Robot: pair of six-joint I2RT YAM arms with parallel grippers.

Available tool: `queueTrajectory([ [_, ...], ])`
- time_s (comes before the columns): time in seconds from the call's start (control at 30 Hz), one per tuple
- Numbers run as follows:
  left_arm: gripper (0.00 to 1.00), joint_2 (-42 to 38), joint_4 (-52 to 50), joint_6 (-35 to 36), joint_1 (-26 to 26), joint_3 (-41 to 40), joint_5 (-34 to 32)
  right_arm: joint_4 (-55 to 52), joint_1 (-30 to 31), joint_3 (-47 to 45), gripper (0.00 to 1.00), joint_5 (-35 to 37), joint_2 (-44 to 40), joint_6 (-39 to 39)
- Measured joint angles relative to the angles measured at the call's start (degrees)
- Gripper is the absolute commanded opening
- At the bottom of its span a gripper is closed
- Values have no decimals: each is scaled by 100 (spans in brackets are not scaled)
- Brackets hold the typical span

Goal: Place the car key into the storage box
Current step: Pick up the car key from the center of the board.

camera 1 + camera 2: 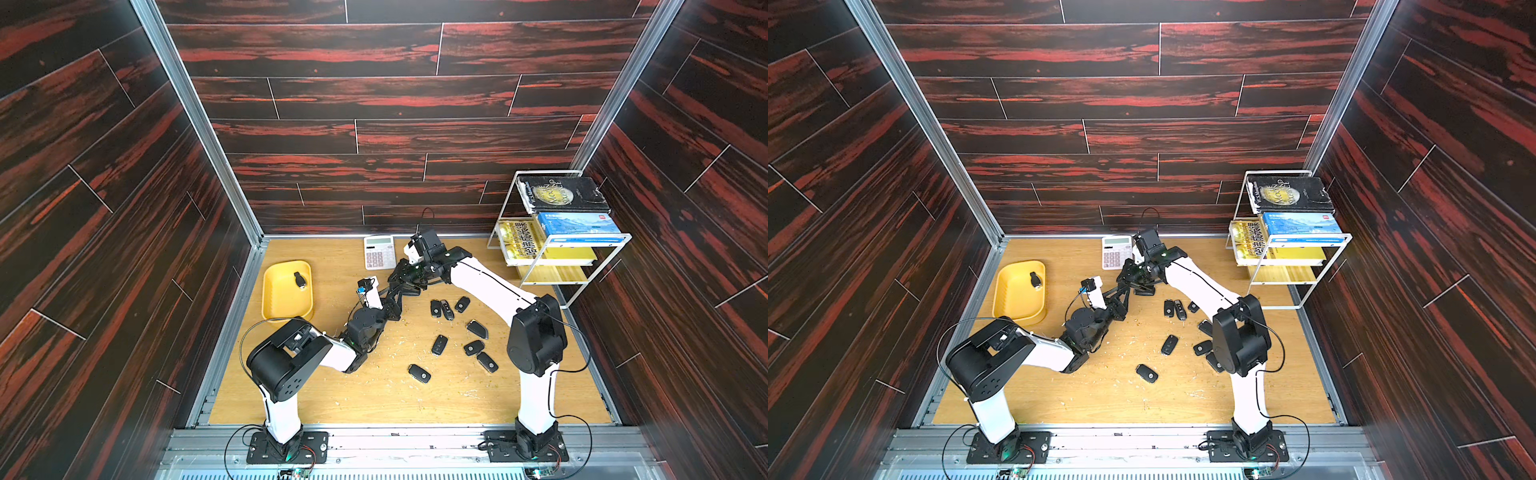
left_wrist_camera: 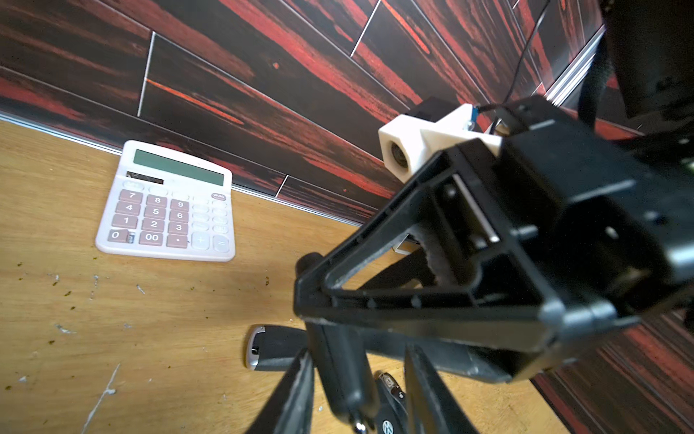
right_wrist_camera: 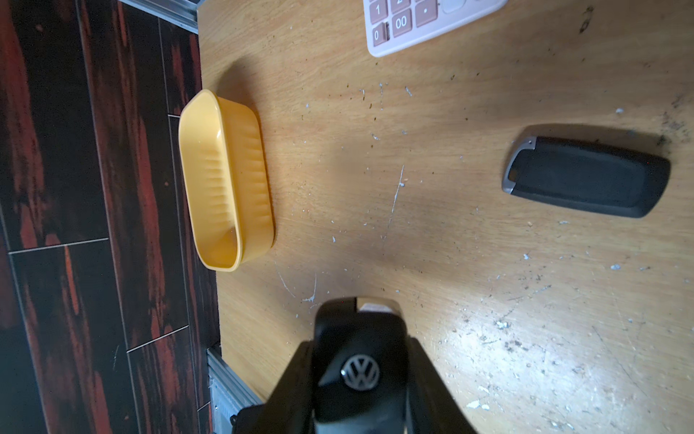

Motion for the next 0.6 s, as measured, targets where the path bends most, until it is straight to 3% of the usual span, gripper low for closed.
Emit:
queueTrajectory([
  [0.17,29,57,107,-55,0,0,66,111,0,-79,31,-85,-118,61],
  [0.3,15,66,98,-205,22,0,-2,223,-11,-83,31,-151,-120,72],
  [0.6,17,68,125,-267,39,0,-24,295,-22,-87,31,-208,-122,59],
])
